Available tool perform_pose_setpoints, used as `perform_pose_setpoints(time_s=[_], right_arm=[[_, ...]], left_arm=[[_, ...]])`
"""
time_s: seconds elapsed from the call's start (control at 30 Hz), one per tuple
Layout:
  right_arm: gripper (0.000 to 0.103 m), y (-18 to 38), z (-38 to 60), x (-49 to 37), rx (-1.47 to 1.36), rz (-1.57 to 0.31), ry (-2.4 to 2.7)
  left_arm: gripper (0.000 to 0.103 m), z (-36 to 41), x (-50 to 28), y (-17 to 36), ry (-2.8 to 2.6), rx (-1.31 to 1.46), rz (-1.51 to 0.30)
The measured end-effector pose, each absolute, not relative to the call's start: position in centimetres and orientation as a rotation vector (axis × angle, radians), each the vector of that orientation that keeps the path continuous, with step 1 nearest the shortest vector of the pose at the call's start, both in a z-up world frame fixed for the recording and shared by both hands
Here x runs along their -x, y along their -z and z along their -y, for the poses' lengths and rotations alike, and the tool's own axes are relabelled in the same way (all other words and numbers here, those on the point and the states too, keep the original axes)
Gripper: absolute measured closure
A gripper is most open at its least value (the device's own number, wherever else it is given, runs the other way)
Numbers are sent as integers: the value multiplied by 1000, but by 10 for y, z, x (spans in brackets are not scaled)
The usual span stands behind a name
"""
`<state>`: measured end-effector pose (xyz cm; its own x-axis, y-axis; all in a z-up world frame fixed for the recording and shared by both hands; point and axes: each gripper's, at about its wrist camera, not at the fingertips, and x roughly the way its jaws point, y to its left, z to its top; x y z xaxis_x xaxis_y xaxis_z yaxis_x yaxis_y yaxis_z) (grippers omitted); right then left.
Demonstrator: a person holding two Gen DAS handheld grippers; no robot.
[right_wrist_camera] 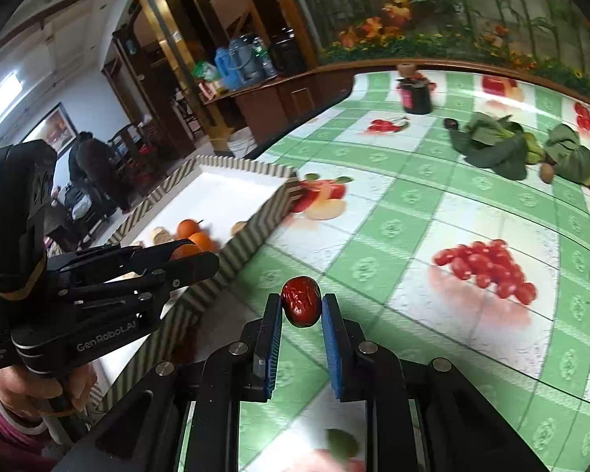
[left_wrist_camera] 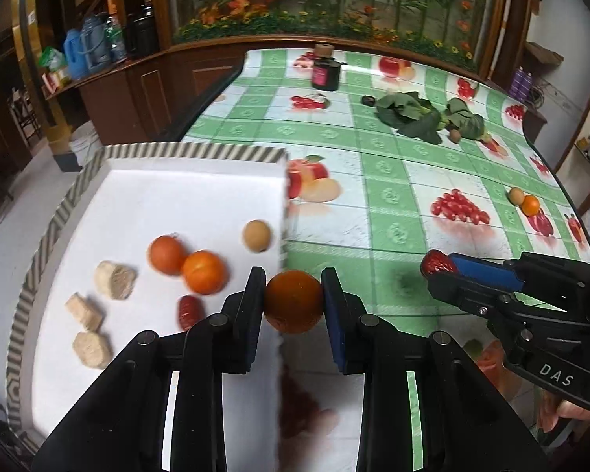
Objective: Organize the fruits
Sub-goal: 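Carry the red date and the orange over the white tray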
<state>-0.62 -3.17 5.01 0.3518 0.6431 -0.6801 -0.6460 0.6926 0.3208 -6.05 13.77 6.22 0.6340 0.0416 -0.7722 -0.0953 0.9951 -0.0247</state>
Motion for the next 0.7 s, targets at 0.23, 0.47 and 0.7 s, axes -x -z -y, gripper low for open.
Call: perform_pose_setpoints(time_s=[0.23, 0.47, 0.7], right_arm=[[83, -52, 5, 16, 42, -877, -883], [83, -57, -25, 24, 93, -869, -940], [83, -56, -56, 35, 158, -872, -999]], left_arm=[[75, -163, 77, -62, -132, 78, -867], [75, -188, 86, -62, -161, 119, -873], [75, -236, 83, -66, -209, 221, -878]])
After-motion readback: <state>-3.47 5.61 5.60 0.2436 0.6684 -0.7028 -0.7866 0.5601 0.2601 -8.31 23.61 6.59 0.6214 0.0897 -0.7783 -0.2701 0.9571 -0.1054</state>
